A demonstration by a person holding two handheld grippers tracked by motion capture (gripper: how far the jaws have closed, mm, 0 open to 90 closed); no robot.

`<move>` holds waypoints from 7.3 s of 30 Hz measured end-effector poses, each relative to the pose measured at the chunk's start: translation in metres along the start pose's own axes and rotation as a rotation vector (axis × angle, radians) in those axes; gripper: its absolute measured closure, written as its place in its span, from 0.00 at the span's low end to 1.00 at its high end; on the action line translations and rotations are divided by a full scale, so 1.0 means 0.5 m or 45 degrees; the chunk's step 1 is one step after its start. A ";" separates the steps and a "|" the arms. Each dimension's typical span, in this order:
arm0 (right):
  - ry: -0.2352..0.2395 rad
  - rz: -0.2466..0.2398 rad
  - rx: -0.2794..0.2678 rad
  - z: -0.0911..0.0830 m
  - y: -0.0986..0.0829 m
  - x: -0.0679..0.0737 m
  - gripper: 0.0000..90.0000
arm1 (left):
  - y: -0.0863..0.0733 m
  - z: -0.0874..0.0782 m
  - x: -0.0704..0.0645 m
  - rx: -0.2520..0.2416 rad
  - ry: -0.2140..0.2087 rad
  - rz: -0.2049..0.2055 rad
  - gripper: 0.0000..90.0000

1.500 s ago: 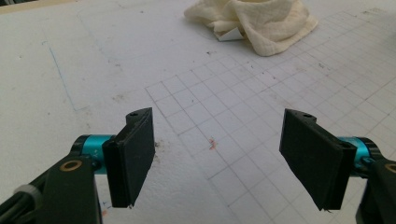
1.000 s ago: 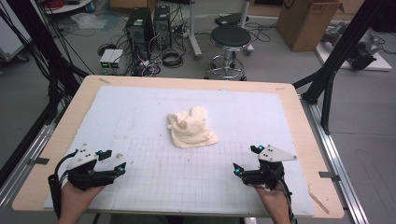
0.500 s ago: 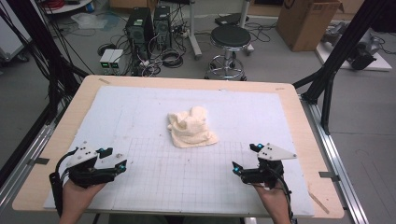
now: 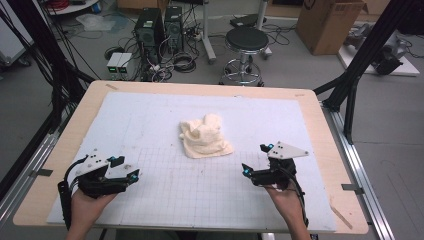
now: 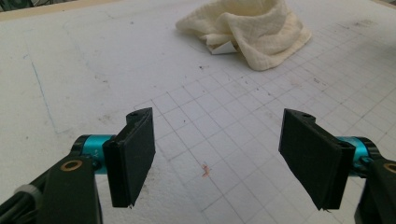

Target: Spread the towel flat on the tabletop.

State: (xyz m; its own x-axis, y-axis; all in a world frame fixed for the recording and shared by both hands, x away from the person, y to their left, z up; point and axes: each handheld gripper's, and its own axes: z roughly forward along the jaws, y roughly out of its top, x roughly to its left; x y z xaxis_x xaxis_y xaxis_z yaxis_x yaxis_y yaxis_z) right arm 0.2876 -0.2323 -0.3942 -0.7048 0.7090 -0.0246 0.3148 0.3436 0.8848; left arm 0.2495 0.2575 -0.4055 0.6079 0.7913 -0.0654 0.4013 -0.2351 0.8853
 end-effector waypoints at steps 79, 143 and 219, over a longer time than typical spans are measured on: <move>0.197 -0.005 0.190 0.304 0.127 0.010 0.84 | -0.001 0.018 0.000 0.010 -0.001 0.022 0.29; 0.302 0.004 0.110 0.116 0.045 0.074 0.51 | 0.003 0.031 -0.031 0.000 -0.037 0.068 0.29; 0.415 -0.027 0.209 0.098 -0.020 0.040 0.57 | 0.039 0.193 -0.064 0.152 -0.393 0.108 0.86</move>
State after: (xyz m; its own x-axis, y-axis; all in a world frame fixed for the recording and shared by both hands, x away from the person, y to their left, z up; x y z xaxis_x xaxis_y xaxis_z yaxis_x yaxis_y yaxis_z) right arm 0.3014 -0.1911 -0.4262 -0.8696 0.4762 0.1306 0.3769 0.4693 0.7986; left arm 0.3041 0.1728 -0.4304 0.8139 0.5623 -0.1464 0.4068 -0.3715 0.8346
